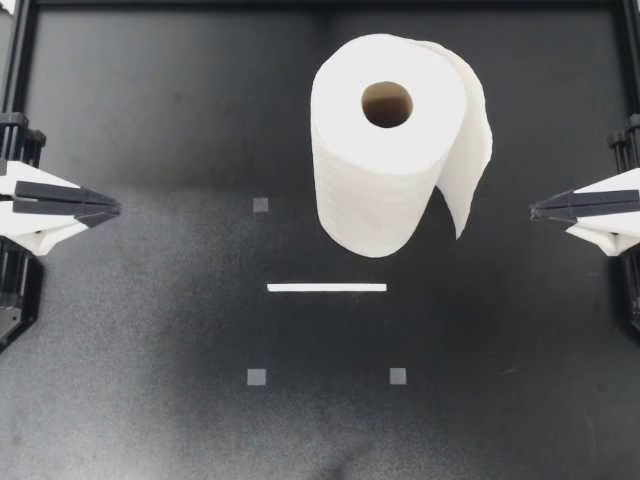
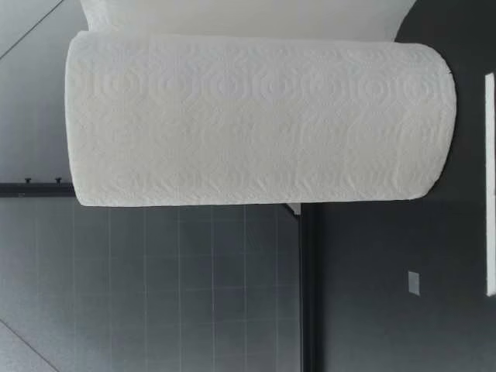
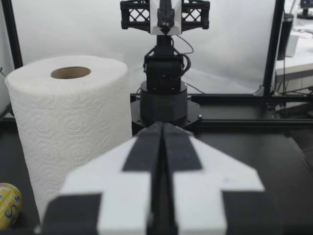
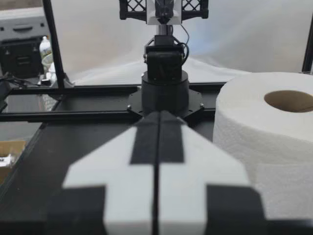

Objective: Pick up a piece of paper towel and place it on the spilled liquid.

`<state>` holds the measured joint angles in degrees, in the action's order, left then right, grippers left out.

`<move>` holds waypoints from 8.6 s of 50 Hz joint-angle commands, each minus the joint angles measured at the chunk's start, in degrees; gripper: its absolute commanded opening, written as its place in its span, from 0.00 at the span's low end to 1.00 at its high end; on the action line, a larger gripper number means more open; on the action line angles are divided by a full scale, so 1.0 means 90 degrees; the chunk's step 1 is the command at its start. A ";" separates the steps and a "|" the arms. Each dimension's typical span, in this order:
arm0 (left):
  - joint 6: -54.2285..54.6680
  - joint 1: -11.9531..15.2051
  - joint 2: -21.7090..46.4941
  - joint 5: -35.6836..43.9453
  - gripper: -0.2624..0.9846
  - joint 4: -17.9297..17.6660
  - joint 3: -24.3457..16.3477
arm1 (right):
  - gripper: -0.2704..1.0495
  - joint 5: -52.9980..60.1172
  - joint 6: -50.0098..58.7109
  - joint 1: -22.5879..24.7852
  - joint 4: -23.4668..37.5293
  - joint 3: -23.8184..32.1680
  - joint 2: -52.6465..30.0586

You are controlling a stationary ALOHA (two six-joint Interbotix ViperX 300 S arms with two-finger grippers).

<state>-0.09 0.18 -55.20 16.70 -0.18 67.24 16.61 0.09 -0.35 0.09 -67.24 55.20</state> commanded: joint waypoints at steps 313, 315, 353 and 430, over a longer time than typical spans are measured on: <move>-0.0537 0.1592 0.5186 -0.2090 0.27 -0.0322 -0.4072 | 0.10 -0.6592 1.0820 -0.3506 1.0605 -0.0332 -0.1357; -0.0537 0.1592 0.5195 -0.2051 0.27 -0.0322 -0.4072 | 0.10 -0.5957 1.0840 -0.3506 1.0586 -0.0195 -0.1367; -0.0635 0.1455 0.5156 -0.1348 0.27 -0.0322 -0.4072 | 0.10 -0.3662 1.1699 -0.4541 1.1025 0.0645 -0.3594; -0.0596 0.1230 0.3652 0.0771 0.70 -0.0264 -0.2627 | 0.73 -0.4932 1.1504 -0.4629 1.1299 0.2568 -0.6074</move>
<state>-5.45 11.43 -20.83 23.20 -2.64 44.03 -24.08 104.06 -41.66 101.78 -44.30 -2.46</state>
